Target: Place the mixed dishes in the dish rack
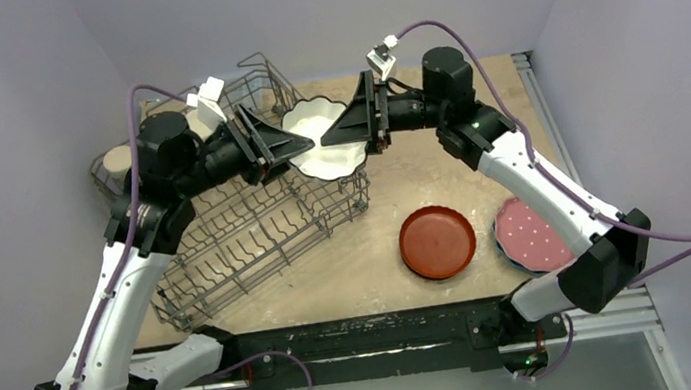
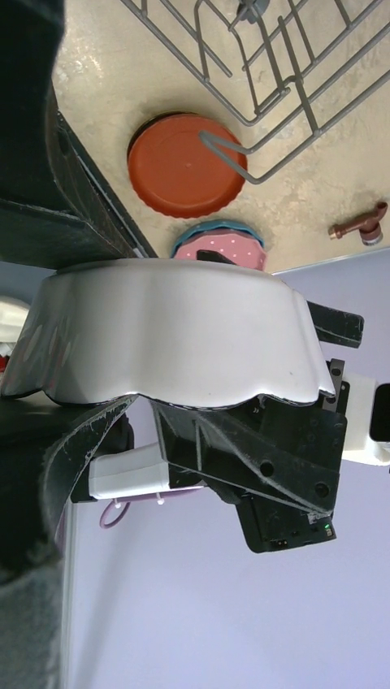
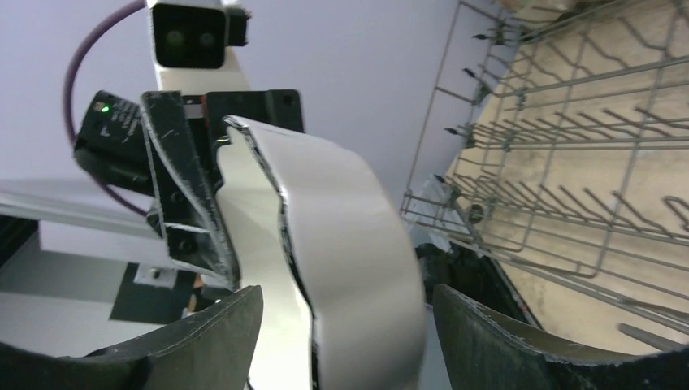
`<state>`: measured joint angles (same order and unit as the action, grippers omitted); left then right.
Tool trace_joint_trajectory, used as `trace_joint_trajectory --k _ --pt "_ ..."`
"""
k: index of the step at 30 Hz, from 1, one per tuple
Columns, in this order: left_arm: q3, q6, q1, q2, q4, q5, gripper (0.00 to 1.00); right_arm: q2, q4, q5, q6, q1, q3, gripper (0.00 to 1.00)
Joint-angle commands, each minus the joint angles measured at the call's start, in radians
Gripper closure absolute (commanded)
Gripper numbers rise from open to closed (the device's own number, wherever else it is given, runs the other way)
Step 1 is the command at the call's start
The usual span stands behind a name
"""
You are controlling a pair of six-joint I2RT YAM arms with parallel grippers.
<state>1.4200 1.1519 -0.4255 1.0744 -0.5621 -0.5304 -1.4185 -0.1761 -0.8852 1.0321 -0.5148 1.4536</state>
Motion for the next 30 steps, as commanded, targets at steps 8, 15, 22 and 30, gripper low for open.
trace_joint_trajectory --k 8,15,22,30 --pt "0.022 -0.002 0.005 -0.013 0.135 -0.042 1.00 0.013 0.344 -0.053 0.206 -0.045 -0.048 0.60" --pt "0.040 -0.050 0.007 -0.018 0.023 0.013 1.00 0.029 0.466 -0.008 0.300 -0.045 -0.074 1.00" --pt "0.081 -0.093 0.018 -0.037 -0.160 0.139 0.70 0.036 0.495 0.073 0.374 -0.044 -0.075 1.00" --pt "0.077 -0.116 0.019 -0.067 -0.238 0.206 0.32 0.015 0.530 0.091 0.410 -0.045 -0.053 1.00"
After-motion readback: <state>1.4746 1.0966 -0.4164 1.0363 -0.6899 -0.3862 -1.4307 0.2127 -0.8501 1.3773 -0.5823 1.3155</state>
